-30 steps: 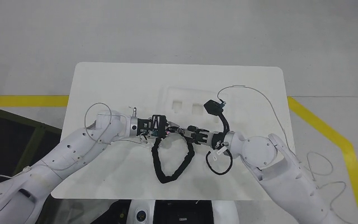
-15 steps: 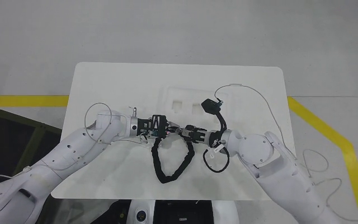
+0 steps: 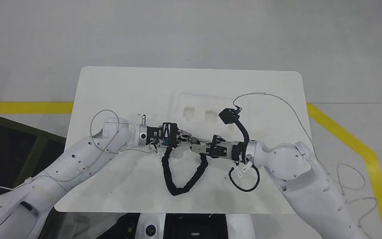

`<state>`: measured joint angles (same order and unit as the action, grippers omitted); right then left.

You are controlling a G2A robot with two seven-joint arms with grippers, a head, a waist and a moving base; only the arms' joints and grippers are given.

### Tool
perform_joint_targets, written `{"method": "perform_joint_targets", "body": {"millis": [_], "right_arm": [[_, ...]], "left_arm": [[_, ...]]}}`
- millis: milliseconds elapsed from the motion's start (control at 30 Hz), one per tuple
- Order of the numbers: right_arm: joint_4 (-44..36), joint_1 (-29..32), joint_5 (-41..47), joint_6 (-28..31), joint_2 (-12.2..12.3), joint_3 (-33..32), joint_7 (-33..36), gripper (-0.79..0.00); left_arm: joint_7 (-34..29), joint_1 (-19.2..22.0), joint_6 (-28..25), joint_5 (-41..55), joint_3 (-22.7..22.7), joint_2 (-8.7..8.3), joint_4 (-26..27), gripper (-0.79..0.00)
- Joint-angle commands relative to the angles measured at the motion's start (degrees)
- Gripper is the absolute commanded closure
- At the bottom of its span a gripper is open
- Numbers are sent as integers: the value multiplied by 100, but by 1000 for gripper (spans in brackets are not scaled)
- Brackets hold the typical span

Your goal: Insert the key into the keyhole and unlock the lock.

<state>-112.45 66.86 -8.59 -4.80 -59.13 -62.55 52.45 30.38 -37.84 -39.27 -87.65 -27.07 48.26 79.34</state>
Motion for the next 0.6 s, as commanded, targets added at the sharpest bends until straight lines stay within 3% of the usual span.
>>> {"method": "perform_joint_targets", "body": {"millis": [0,133,433,567], "right_arm": [[41,-3,-121,405,25,-51,147,-785],[132,-40,-446,1170,75,-133,382,-785],[410,-190,-478,3755,147,-203,624,-785],[451,-187,-493,3846,155,-235,608,-785]], "left_arm": [[-104,-16,-112,-2,-41,0,72,0],[-302,36,-534,-47,-119,6,191,0],[-578,169,-1297,-12,-222,82,363,0],[-698,219,-1405,22,-274,133,285,0]]}}
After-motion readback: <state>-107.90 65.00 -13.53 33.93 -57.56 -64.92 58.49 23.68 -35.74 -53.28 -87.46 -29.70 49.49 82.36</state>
